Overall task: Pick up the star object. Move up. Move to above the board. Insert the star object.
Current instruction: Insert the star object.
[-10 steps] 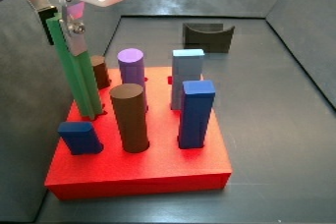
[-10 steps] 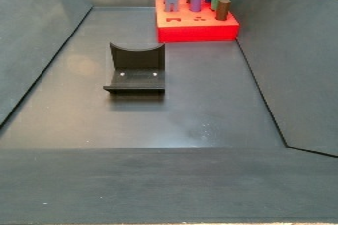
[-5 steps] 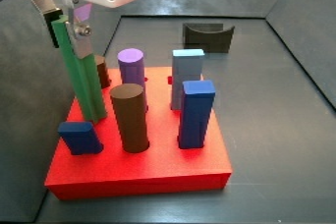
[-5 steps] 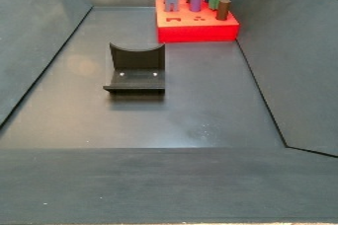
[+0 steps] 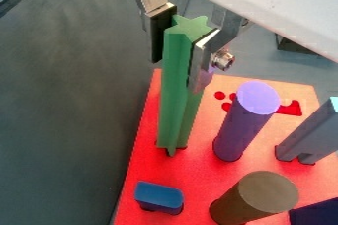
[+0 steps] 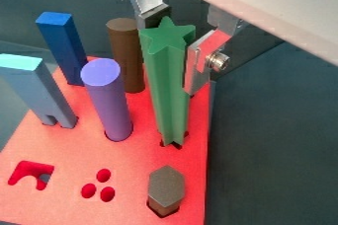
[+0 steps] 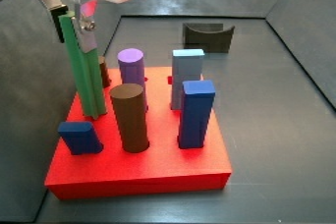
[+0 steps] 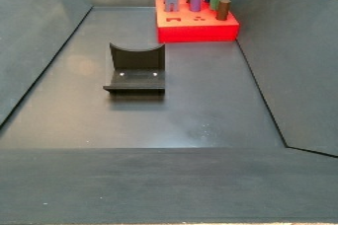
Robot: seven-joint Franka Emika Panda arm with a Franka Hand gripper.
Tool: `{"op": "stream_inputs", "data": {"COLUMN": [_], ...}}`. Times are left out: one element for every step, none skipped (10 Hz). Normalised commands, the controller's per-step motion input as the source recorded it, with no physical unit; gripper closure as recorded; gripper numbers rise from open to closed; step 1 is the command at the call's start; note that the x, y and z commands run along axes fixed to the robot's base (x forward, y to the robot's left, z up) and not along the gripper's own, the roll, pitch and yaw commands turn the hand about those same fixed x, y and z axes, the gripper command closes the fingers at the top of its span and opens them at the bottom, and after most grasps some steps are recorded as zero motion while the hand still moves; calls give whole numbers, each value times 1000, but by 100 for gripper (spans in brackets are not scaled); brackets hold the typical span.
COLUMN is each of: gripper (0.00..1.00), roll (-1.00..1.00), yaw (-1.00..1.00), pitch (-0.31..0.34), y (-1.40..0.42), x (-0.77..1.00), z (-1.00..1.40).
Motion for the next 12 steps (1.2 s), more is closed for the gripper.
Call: {"op": "stream_inputs", "data": {"gripper": [100, 100, 100, 100, 100, 100, 100, 100, 100, 100, 100, 100], "roll": [-19, 0, 27, 53, 4, 0, 0, 0, 0, 0, 0, 0], "yaw": [-91, -26, 0, 0, 0, 0, -20, 0, 0, 0, 0, 0], "pitch": [-83, -61, -27, 0, 0, 10, 59, 47, 36, 11, 0, 0], "y": [0, -14, -80, -86, -40, -34, 0, 0, 26, 14, 26, 74], "x": [-406, -206, -43, 29, 106, 180, 257, 194, 111, 9, 0, 0], "z": [114, 0, -51, -217, -100, 0, 26, 20, 23, 0, 0, 0]}}
